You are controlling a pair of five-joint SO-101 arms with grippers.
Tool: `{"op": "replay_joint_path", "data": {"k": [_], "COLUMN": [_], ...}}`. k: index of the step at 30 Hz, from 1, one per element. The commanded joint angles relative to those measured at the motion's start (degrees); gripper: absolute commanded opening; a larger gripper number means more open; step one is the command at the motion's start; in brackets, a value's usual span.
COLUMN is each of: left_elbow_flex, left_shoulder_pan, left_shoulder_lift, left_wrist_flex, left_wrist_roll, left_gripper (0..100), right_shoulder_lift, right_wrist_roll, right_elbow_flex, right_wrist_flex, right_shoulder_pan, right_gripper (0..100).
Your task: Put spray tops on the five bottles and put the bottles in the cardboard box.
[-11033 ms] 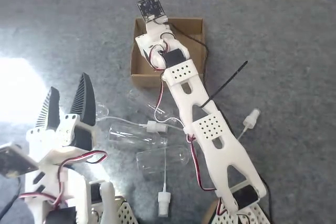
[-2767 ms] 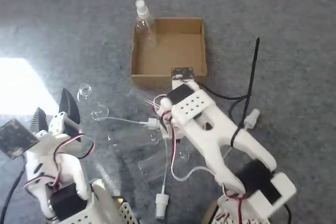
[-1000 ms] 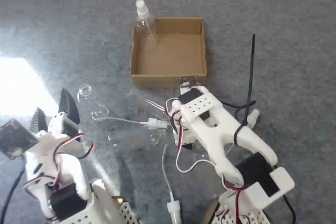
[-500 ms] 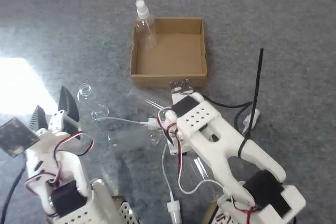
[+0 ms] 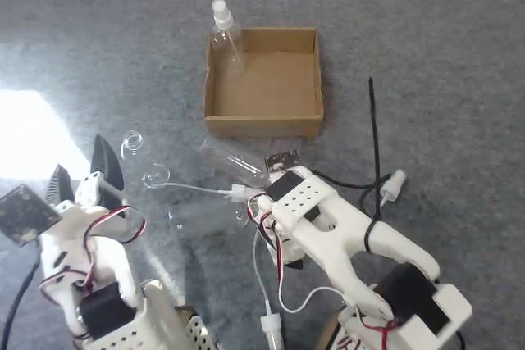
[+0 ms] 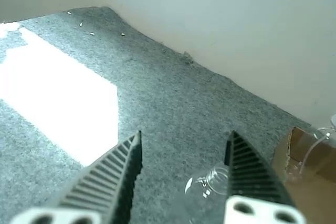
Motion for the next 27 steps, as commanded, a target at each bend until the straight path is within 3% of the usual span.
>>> {"op": "replay_joint_path", "data": {"k": [1, 10, 16, 23, 27], "left_elbow_flex": [-0.7, -0.7, -0.7, -0.7, -0.7], "left_shoulder_pan": [-0.2, -0.2, -0.2, -0.2, -0.2], "left_shoulder_lift": [-0.3, -0.3, -0.3, -0.3, -0.3], "left_wrist_flex": [-1.2, -1.2, -1.2, -1.2, -1.2], "left_wrist_roll": [0.3, 0.3, 0.3, 0.3, 0.3], "left_gripper": [24, 24, 24, 24, 24], "right_shoulder_lift": [3.1, -1.7, -5.3, -5.8, -5.8], "right_wrist_roll": [-0.5, -0.5, -0.4, 4.0, 4.0], "right_elbow_flex": [-0.6, -0.7, -0.7, -1.8, -7.6], "right_wrist_flex": [-0.2, 0.2, -0.2, 0.6, 6.4], "right_shoulder_pan": [-0.7, -0.5, -0.5, -0.5, -0.5], "right_gripper": [28.5, 27.5, 8.7, 8.4, 8.4]}}
